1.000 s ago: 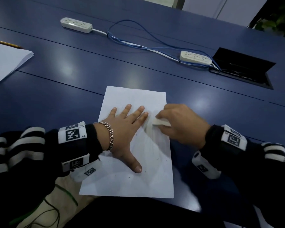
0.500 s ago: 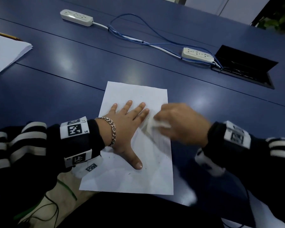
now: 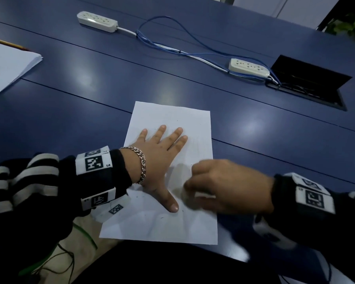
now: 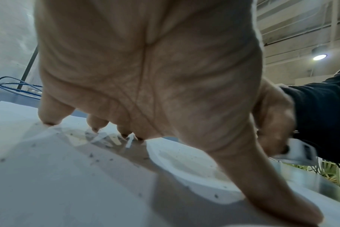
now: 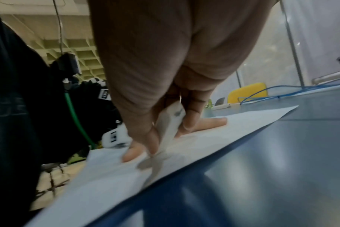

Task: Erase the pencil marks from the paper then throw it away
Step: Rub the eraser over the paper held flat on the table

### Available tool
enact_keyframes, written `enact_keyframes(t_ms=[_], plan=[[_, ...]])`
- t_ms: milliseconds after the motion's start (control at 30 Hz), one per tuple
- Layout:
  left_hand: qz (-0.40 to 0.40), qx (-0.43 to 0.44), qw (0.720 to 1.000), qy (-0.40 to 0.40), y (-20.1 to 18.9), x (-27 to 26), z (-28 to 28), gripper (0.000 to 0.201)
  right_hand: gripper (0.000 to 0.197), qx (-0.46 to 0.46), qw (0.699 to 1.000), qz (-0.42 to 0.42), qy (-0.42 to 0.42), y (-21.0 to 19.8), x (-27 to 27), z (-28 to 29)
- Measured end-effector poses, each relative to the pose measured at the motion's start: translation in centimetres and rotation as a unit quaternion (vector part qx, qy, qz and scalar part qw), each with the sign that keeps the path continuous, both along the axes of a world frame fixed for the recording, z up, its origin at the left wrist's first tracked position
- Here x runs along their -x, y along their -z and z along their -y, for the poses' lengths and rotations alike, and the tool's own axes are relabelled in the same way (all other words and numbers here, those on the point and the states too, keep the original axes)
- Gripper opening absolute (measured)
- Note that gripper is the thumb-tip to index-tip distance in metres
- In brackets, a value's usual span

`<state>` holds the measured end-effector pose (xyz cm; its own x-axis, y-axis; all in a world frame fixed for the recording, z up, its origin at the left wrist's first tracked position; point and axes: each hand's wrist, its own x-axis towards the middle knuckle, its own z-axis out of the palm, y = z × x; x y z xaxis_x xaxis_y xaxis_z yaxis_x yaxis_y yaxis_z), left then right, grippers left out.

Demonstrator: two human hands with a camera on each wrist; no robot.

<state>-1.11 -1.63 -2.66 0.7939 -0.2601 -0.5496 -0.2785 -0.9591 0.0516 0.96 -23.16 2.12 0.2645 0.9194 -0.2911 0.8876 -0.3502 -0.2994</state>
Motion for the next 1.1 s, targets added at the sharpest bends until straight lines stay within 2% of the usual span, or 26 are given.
enact_keyframes(t_ms=[67, 200, 333, 400, 467, 533, 600, 700, 767, 833, 900, 1100], plan=[[0.002, -0.002, 1.000, 0.004, 0.1, -0.1, 0.1, 0.174, 0.028, 0.004, 1.000, 0.010, -0.011, 0.1, -0.8, -0.2], [-0.006, 0.001, 1.000, 0.001, -0.1, -0.3, 0.1, 0.172, 0.030, -0.059, 0.989, 0.094, 0.098, 1.0, -6.5, 0.0], [-0.019, -0.001, 1.000, -0.007, -0.3, -0.4, 0.2, 0.173, 0.029, -0.055, 0.984, 0.107, 0.134, 1.5, -6.1, 0.1], [-0.024, -0.007, 1.000, -0.011, -0.4, -0.4, 0.4, 0.176, 0.027, -0.034, 0.988, 0.094, 0.116, 1.1, -4.4, 0.2], [-0.023, -0.011, 1.000, -0.011, -0.4, -0.5, 0.6, 0.177, 0.023, -0.014, 0.997, 0.063, 0.047, 0.8, -2.5, 0.2], [-0.019, -0.012, 1.000, -0.009, -0.3, -0.5, 0.5, 0.177, 0.029, 0.000, 0.999, 0.039, 0.010, 0.5, -2.0, -0.1], [-0.019, -0.012, 1.000, -0.007, -0.3, -0.5, 0.5, 0.177, 0.036, -0.011, 0.998, 0.053, 0.042, 0.7, -3.8, -0.4], [-0.024, -0.012, 1.000, -0.009, -0.3, -0.5, 0.5, 0.176, 0.030, -0.037, 0.989, 0.091, 0.111, 1.2, -6.3, -0.4], [-0.022, -0.011, 1.000, -0.012, -0.4, -0.4, 0.5, 0.177, 0.026, -0.042, 0.992, 0.080, 0.087, 1.1, -5.1, -0.1], [-0.019, -0.009, 1.000, -0.013, -0.3, -0.4, 0.5, 0.177, 0.026, -0.023, 0.999, 0.008, 0.033, 0.3, -2.6, 0.4], [-0.020, -0.009, 1.000, -0.012, -0.2, -0.4, 0.6, 0.178, 0.027, -0.003, 1.000, -0.027, 0.005, -0.1, -1.8, 0.5], [-0.023, -0.012, 1.000, -0.011, -0.1, -0.5, 0.5, 0.177, 0.024, -0.063, 0.991, 0.071, 0.098, 0.9, -6.2, -0.2]])
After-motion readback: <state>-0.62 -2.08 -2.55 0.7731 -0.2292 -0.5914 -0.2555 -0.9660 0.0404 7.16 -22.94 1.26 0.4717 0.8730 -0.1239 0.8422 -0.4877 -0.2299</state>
